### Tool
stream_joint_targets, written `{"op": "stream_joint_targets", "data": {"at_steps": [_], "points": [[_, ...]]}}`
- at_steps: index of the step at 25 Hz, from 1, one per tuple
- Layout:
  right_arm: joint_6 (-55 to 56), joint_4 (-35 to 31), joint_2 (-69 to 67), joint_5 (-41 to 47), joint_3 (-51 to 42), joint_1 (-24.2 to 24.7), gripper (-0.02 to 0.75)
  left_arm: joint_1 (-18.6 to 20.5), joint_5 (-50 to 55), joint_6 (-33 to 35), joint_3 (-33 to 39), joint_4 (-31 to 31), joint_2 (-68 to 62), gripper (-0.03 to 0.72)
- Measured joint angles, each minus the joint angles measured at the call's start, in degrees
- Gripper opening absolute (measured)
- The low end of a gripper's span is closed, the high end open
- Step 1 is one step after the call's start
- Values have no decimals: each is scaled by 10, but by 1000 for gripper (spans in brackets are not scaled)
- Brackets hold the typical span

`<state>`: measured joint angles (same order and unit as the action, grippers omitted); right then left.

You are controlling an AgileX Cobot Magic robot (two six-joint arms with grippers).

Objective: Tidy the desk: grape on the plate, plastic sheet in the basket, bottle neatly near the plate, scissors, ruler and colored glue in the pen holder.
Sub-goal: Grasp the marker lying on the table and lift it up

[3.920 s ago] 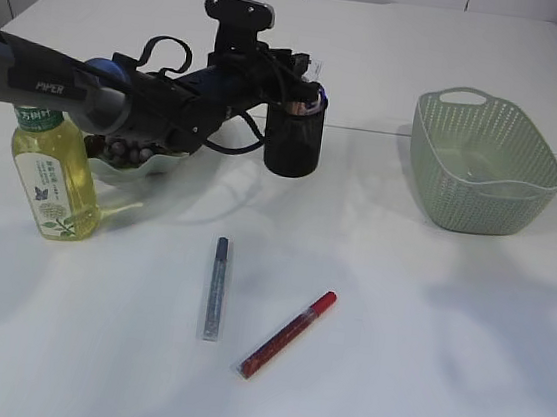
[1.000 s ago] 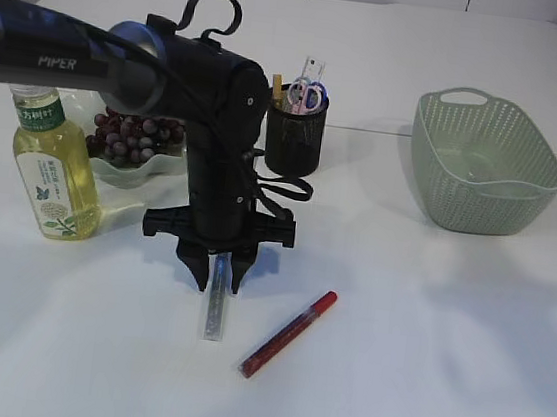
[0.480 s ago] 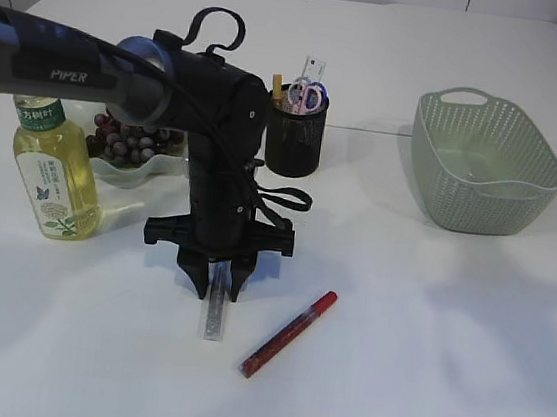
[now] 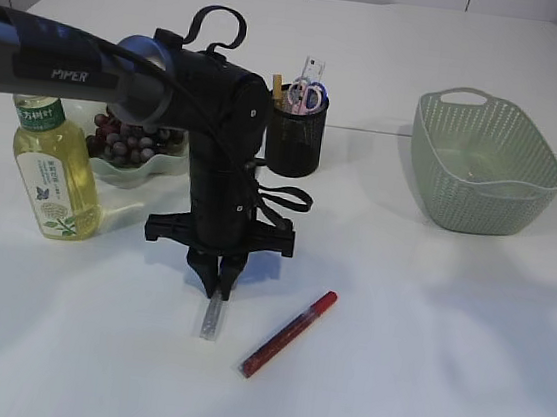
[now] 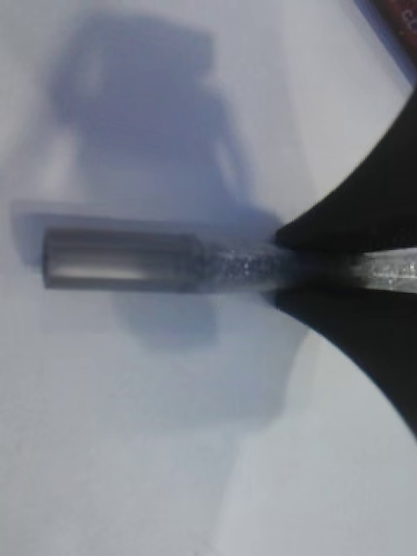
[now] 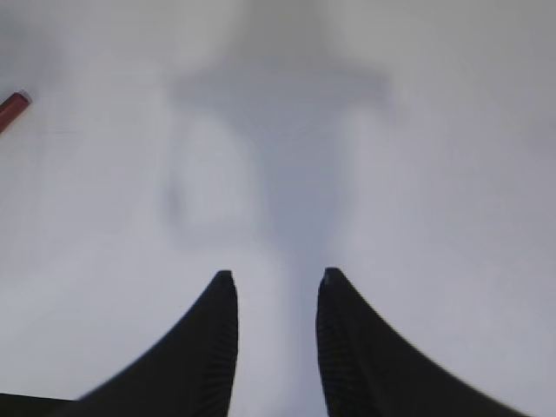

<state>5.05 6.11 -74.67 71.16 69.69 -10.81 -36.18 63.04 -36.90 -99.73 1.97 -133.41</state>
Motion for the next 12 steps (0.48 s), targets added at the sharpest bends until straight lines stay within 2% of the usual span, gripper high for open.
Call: {"op": "stream_joint_targets", "data": {"at_steps": [4,12], "points": [[0,0,0,0,0,0,260,0,18,43,0,-9,0,53],[0,0,0,0,0,0,260,0,55,263,0,-41,0,50]]}}
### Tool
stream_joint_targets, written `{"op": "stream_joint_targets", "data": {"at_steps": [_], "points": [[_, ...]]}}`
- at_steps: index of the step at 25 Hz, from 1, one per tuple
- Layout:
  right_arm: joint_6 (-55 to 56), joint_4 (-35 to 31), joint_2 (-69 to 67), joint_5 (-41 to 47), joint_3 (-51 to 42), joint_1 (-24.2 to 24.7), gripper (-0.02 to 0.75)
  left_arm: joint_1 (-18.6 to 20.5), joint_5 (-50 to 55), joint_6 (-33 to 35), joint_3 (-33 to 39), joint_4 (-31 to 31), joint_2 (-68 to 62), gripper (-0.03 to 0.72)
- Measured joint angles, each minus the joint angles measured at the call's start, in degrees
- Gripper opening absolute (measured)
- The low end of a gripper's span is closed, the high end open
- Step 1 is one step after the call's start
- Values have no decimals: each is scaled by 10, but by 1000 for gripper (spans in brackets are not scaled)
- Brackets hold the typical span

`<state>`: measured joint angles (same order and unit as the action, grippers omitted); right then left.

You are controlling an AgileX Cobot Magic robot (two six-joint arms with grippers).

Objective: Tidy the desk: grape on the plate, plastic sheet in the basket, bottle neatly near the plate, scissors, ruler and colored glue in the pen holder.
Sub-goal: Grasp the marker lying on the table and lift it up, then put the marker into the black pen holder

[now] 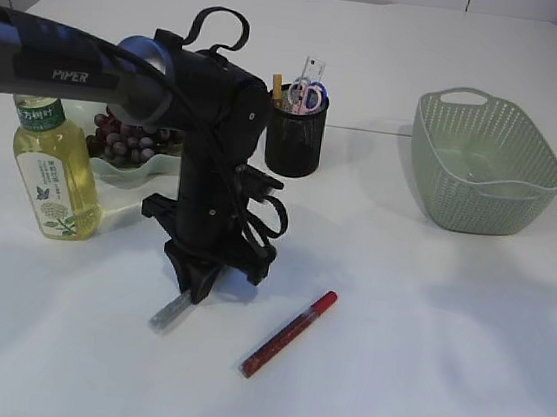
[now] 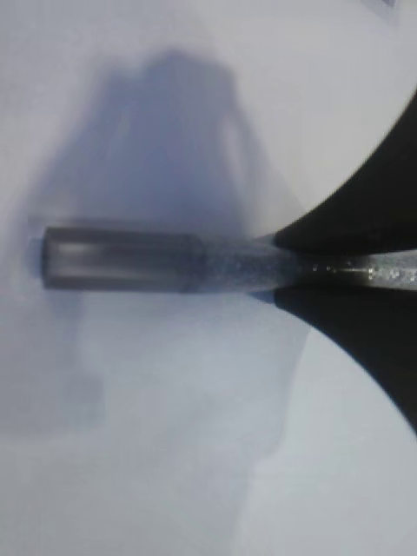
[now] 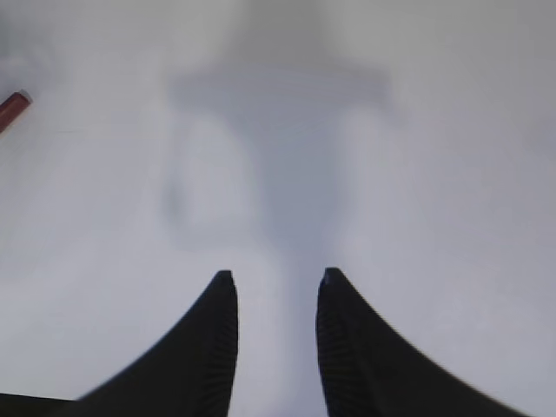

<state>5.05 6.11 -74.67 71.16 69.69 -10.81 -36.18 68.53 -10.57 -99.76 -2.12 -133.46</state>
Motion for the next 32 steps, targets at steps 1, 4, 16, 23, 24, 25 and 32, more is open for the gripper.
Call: {"op": "stream_joint_targets", "data": {"at_steps": [1,4,16,23,24,25,32], "points": [[0,0,0,0,0,0,260,0,0,16,0,-1,1,50],[0,0,0,0,0,0,260,0,0,35,0,-5,16,50],[0,0,0,0,0,0,260,0,-138,33,169,-1,217,50],[0,0,0,0,0,0,260,0,-482,28,372,2,343,50],[0,0,0,0,0,0,260,0,-516,27,386,2,348,50],[0,0,0,0,0,0,260,0,-552,27,395,2,349,50],[0,0,0,0,0,0,260,0,-765,26,406,2,346,50]]}}
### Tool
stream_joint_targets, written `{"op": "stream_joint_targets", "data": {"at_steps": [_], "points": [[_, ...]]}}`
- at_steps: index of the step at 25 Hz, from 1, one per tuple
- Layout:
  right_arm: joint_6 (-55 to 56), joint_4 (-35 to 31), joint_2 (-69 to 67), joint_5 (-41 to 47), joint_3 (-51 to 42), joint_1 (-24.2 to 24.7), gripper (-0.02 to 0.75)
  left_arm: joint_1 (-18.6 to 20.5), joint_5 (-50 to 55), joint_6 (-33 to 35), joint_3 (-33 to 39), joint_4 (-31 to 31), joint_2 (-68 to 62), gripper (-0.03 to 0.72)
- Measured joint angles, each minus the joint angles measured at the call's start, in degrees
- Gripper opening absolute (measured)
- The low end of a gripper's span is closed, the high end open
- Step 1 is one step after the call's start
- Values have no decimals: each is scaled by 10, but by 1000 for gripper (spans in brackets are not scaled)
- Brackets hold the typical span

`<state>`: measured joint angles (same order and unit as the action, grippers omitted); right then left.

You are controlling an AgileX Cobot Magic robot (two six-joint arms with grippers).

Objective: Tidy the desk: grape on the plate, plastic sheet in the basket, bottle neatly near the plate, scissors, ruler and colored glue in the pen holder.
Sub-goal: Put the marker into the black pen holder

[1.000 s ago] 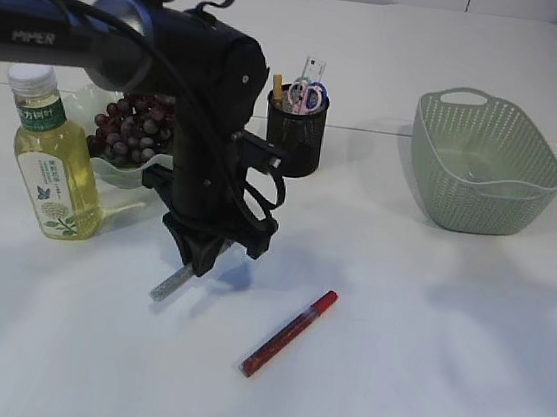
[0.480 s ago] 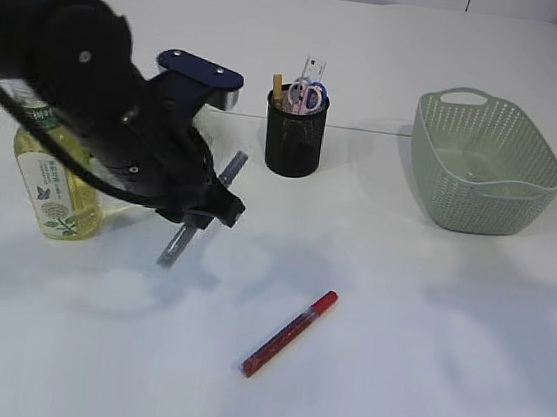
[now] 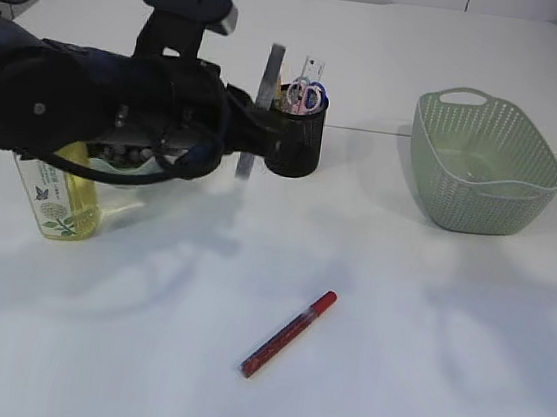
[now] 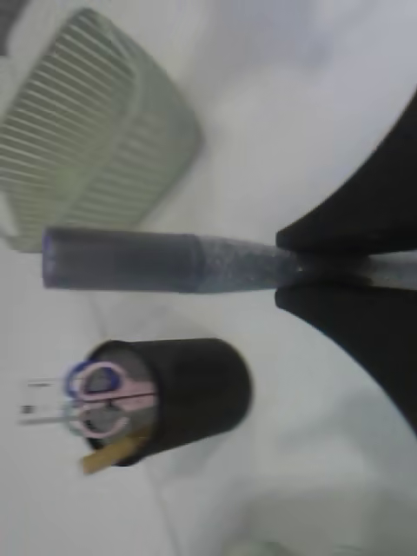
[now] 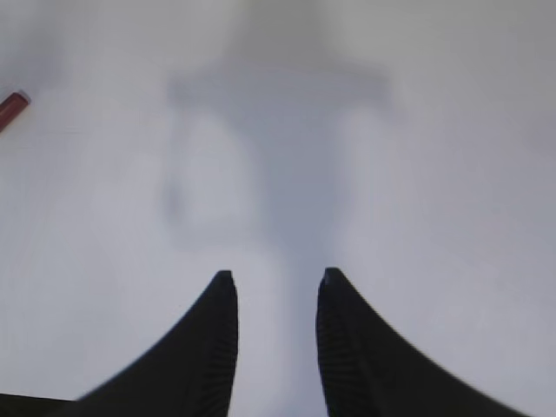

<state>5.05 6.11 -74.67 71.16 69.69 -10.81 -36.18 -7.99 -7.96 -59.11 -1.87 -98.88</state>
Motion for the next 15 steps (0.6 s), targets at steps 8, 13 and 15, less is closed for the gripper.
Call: {"op": "stream_joint_targets", "data": {"at_steps": [8,13,15], "points": [[0,0,0,0,0,0,260,6,-344,0,-2,15,-58,50],[0,0,0,0,0,0,260,17,-409,0,-59,38,-112,50],[0,0,0,0,0,0,260,25,-414,0,-98,41,-140,50]]}}
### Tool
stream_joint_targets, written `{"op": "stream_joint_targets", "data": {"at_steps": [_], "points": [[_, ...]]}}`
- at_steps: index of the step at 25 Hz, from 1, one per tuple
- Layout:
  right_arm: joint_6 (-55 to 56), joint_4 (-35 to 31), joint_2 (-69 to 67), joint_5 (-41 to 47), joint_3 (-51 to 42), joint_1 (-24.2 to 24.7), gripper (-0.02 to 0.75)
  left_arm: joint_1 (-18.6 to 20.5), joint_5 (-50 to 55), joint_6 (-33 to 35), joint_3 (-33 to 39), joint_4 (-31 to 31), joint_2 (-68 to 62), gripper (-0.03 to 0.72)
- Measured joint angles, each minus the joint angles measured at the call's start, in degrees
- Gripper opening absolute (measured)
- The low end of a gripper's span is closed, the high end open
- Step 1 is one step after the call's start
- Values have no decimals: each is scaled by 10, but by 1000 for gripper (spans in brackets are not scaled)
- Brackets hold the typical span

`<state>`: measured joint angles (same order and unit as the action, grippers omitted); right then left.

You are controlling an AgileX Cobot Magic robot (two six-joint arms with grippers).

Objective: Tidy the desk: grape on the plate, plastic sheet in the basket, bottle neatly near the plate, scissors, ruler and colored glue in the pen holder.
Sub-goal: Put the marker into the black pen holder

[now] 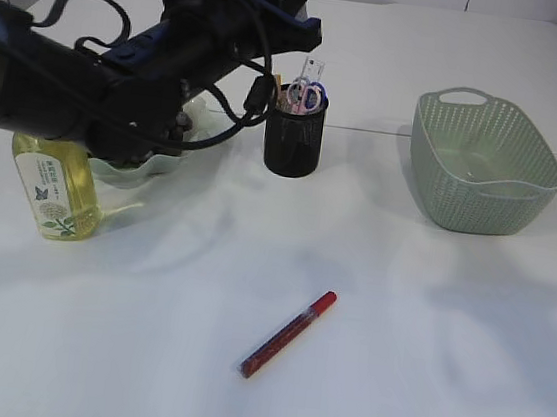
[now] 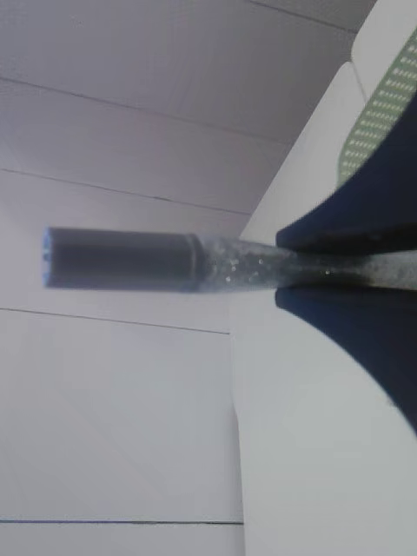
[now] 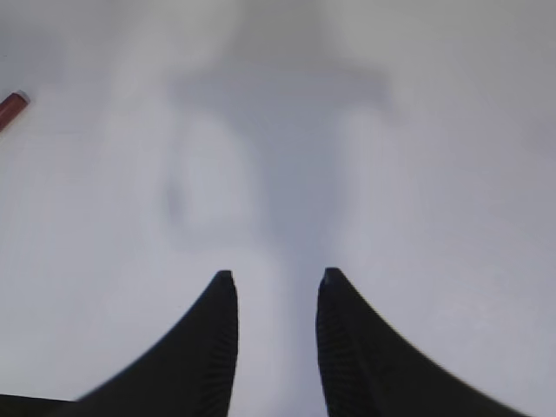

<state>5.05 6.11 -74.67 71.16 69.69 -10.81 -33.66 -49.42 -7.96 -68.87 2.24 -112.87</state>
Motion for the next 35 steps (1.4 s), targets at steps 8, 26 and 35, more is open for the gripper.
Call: {"op": "stream_joint_targets", "data": {"at_steps": [8,26,35], "points": [[0,0,0,0,0,0,260,31,26,0,-153,4,-129,50],[0,3,0,0,0,0,260,41,105,-1,-246,6,-236,52],[0,3,0,0,0,0,260,46,108,-2,-246,6,-236,55]]}}
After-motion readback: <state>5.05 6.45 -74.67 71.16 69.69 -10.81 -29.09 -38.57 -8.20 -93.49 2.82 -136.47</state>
